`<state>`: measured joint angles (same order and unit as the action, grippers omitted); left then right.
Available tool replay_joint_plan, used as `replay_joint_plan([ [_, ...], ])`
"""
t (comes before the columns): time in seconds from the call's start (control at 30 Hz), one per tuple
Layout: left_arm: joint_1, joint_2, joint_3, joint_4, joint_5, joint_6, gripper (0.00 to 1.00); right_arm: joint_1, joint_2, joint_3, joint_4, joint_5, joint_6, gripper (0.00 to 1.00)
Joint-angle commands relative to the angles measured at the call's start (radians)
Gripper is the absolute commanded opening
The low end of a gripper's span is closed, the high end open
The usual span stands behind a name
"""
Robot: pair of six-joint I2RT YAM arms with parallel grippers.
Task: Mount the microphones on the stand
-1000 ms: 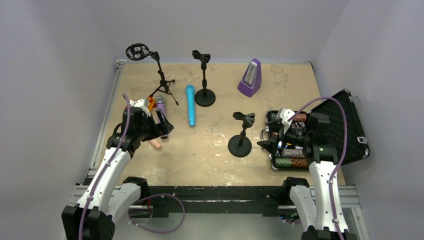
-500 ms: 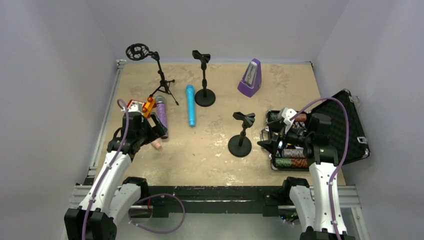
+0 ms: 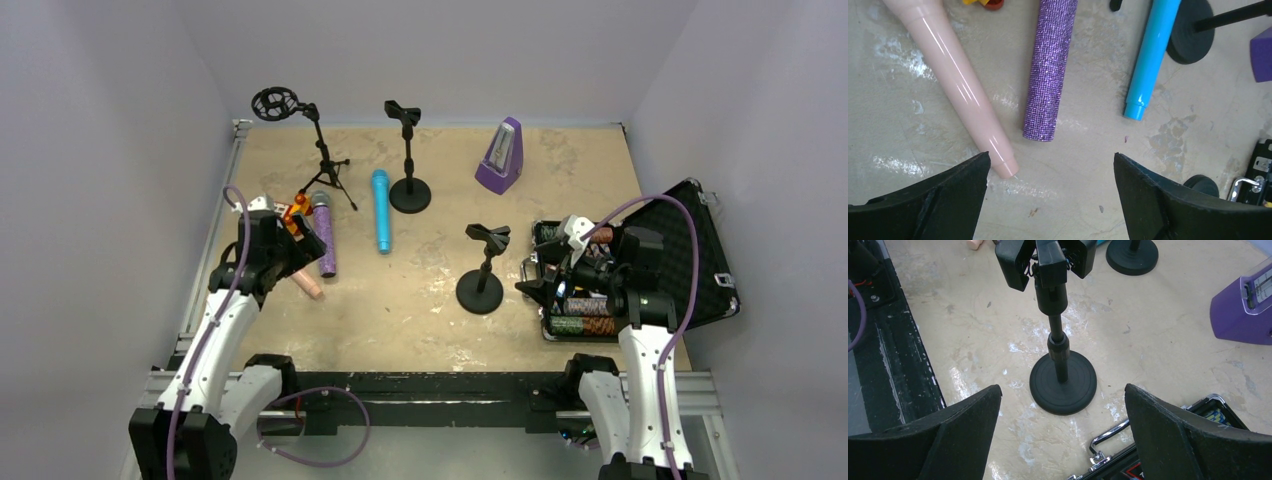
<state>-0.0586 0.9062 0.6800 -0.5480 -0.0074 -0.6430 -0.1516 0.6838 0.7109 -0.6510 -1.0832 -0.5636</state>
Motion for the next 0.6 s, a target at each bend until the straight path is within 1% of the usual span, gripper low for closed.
replay_joint_plan([
  [0.0, 0.012, -0.018, 0.129, -0.026, 0.002, 0.022, 0.97, -0.006, -0.013, -0.003, 0.011, 0.000, 0.010, 0.97],
  [0.1, 0.011, -0.047, 0.187, -0.049, 0.003, 0.043, 0.98, -0.006, -0.013, -0.002, 0.011, -0.001, 0.010, 0.97],
  [0.2, 0.012, -0.082, 0.213, -0.050, -0.007, 0.065, 1.00, -0.007, -0.012, -0.001, 0.011, -0.001, 0.010, 0.97],
  [0.37, 0.011, -0.101, 0.206, -0.070, -0.024, 0.118, 1.00, -0.008, -0.015, -0.001, 0.011, 0.000, 0.008, 0.97],
  [0.57, 0.012, -0.111, 0.150, -0.067, -0.032, 0.140, 1.00, -0.009, -0.011, -0.003, 0.012, 0.000, 0.008, 0.97],
])
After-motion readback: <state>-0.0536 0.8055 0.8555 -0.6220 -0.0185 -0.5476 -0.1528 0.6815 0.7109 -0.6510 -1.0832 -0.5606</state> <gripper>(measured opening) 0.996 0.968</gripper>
